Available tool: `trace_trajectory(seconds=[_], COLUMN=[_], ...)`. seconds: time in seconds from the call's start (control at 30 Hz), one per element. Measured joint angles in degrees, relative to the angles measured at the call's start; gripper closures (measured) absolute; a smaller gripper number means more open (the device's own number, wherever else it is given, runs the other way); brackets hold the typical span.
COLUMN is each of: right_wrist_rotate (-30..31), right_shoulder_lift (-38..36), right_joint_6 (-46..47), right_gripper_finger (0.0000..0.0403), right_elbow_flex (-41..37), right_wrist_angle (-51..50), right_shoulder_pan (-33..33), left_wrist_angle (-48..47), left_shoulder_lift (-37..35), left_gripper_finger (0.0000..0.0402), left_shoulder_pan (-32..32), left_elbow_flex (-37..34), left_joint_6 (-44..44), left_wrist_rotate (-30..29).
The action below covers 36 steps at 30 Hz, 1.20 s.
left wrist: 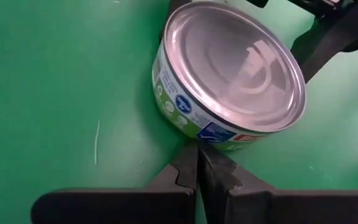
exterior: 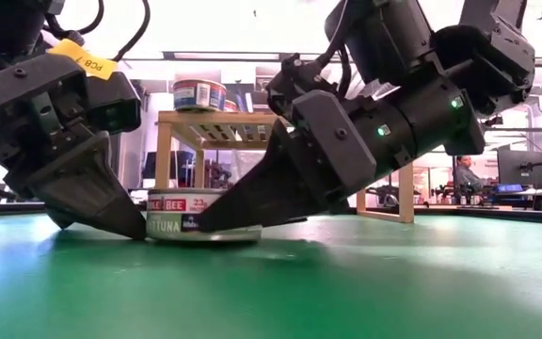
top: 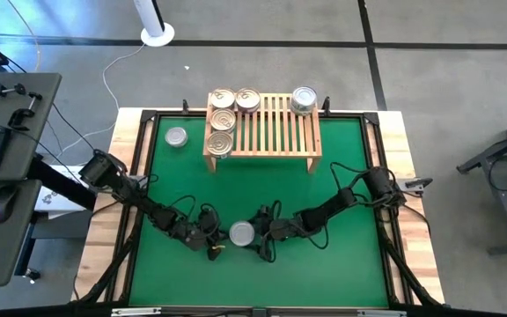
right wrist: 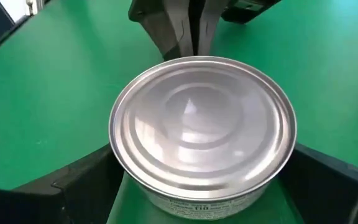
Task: Stack canned seafood by type on shelf
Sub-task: Put the center green tuna can on the shelf aligned with the other green tuna can
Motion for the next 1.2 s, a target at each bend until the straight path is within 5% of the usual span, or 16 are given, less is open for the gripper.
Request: trace_trajectory(seconds=[0.47,0.8,1.2], right_wrist_rotate=[-4.7,-3.5,0.5], right_shoulder_lift=[0.0,0.2,0.4], right_joint_6=[5.3,5.0,2.2], right_gripper_finger=[0.0005,0.0004,0.0021], right_elbow_flex=[0.1,-0.1,-0.3], right_wrist_angle=[-0.1,2.1,4.5], right_shoulder_pan=[-0.2,-0.3,1.3], left_wrist_angle=[-13.2,5.4,7.4], left_shoulder_lift=[-10.3,-6.4,-1.7], left_gripper_finger=[0.0402,0.0402,0.0402], left_shoulder_pan=[-1.3,0.2,0.3], left_elbow_flex=[0.1,0.1,0.5], left_joint_6=[-0.5,9.5,8.9], left_wrist_rotate=[-3.5,-2.1,0.5])
